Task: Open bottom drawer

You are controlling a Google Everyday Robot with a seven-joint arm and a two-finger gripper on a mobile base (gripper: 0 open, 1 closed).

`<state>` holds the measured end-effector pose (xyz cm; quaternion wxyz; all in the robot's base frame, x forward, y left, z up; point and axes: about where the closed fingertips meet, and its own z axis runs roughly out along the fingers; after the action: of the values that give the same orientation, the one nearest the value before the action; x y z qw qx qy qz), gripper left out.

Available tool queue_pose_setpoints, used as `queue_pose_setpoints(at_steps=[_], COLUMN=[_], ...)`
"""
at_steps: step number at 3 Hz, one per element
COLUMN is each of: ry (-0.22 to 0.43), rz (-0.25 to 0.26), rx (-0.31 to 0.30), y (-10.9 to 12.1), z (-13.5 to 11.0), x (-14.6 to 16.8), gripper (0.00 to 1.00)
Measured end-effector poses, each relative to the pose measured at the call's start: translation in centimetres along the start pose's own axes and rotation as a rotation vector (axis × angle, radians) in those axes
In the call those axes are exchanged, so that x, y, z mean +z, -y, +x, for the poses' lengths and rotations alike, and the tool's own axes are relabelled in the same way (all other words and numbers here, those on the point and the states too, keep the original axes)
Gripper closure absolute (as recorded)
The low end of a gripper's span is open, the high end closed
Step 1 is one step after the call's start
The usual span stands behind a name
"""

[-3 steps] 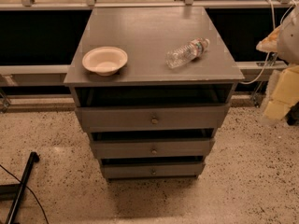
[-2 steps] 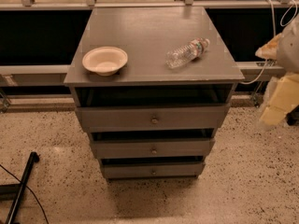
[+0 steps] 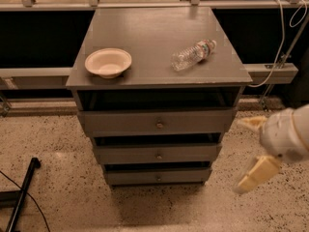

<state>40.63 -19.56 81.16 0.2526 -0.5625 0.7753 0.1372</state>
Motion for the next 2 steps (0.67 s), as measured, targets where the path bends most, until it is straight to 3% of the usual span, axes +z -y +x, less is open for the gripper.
queue_pose_setpoints(at_steps=[1,2], ry=[0.048,0.057], rz=[-0.001,0.02], rx=[0.05,0.07], y=[-1.4,-0.3], z=[2.3,2.0], x=[3.5,5.2], gripper=[0.0,0.0])
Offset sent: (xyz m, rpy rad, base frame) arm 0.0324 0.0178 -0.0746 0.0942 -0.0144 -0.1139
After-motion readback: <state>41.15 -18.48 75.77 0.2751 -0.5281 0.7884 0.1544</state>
